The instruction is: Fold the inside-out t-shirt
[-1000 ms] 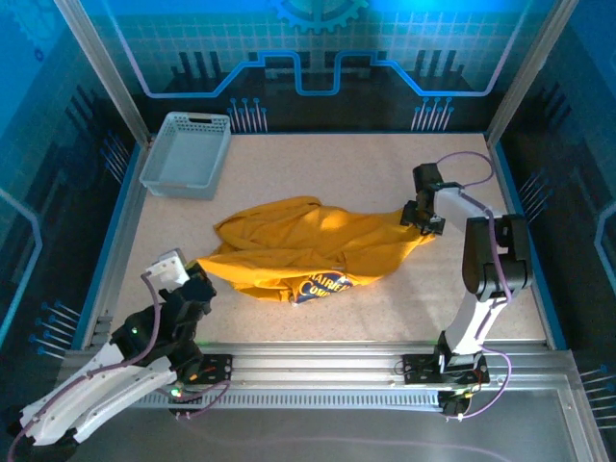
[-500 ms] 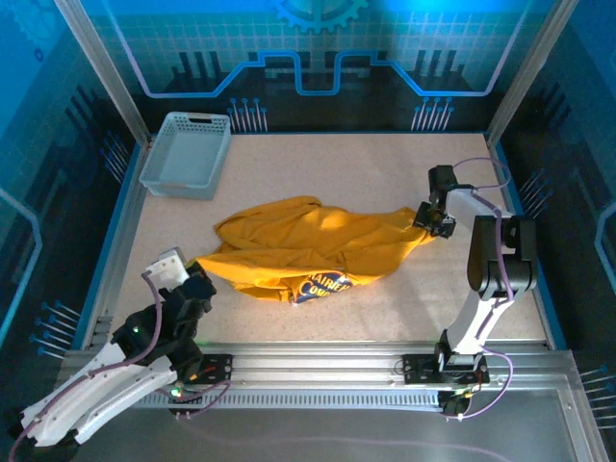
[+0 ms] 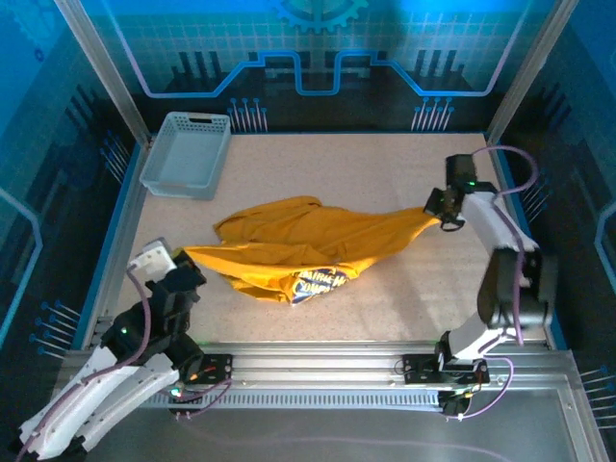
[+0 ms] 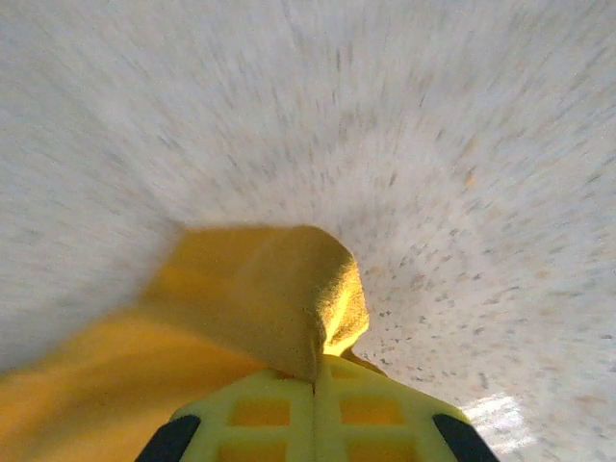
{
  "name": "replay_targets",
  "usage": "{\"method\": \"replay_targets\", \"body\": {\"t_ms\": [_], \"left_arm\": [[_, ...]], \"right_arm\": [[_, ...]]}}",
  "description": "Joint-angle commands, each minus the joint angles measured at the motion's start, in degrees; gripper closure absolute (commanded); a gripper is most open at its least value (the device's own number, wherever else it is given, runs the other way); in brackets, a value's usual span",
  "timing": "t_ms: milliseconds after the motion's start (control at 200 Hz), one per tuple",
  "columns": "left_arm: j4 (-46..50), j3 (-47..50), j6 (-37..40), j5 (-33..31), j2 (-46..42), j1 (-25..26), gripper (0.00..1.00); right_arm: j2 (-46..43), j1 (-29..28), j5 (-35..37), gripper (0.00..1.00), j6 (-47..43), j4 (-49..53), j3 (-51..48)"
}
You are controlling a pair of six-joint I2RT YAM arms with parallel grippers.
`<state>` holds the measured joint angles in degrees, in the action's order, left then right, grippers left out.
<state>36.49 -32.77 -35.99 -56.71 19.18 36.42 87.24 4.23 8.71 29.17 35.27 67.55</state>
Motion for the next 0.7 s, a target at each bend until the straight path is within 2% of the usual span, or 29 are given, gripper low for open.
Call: {"method": "replay_targets", "body": {"t_ms": [0, 75, 165, 280, 350, 450, 505, 615, 690], "left_arm": [[-7.95, -4.97, 5.41, -1.82, 0.94, -3.94, 1.00], [-14.21, -8.56, 8.97, -1.73, 2.80, -4.90, 1.00], [-22.91, -15.37, 17.59, -0.73, 7.43, -5.20, 1.00], [-30.23, -25.54, 27.62, 4.91, 13.16, -5.34, 1.00], [-31.62, -31.57, 30.68, 8.06, 15.09, -5.31, 1.00], [-32.79, -36.41, 32.37, 14.57, 15.16, -5.39, 1.00], [-33.28, -37.09, 32.35, 16.00, 14.58, -5.32, 1.00], [-33.72, -35.85, 33.43, 11.61, 13.65, -5.37, 1.00], [-30.87, -35.60, 34.76, 7.14, 15.54, -5.33, 1.00]], "right_arm": [[-12.07, 4.91, -3.58, 1.00, 1.41, 2.31, 4.42], [-17.77, 8.09, -9.09, 1.00, 1.77, 1.91, 7.16], [-21.61, 11.61, -18.11, 1.00, 2.12, 1.32, 12.23], [-24.68, 13.28, -25.07, 1.00, 1.90, 2.26, 20.59], [-27.12, 14.08, -27.65, 1.00, 1.77, 2.18, 24.96], [-30.97, 14.17, -28.82, 1.00, 1.79, 1.45, 28.59], [-33.57, 14.19, -27.83, 1.00, 1.68, 1.31, 28.50], [-37.39, 14.18, -21.94, 1.00, 0.27, 3.67, 26.96], [-36.88, 14.18, -20.96, 1.00, -0.42, 5.65, 24.51]]}}
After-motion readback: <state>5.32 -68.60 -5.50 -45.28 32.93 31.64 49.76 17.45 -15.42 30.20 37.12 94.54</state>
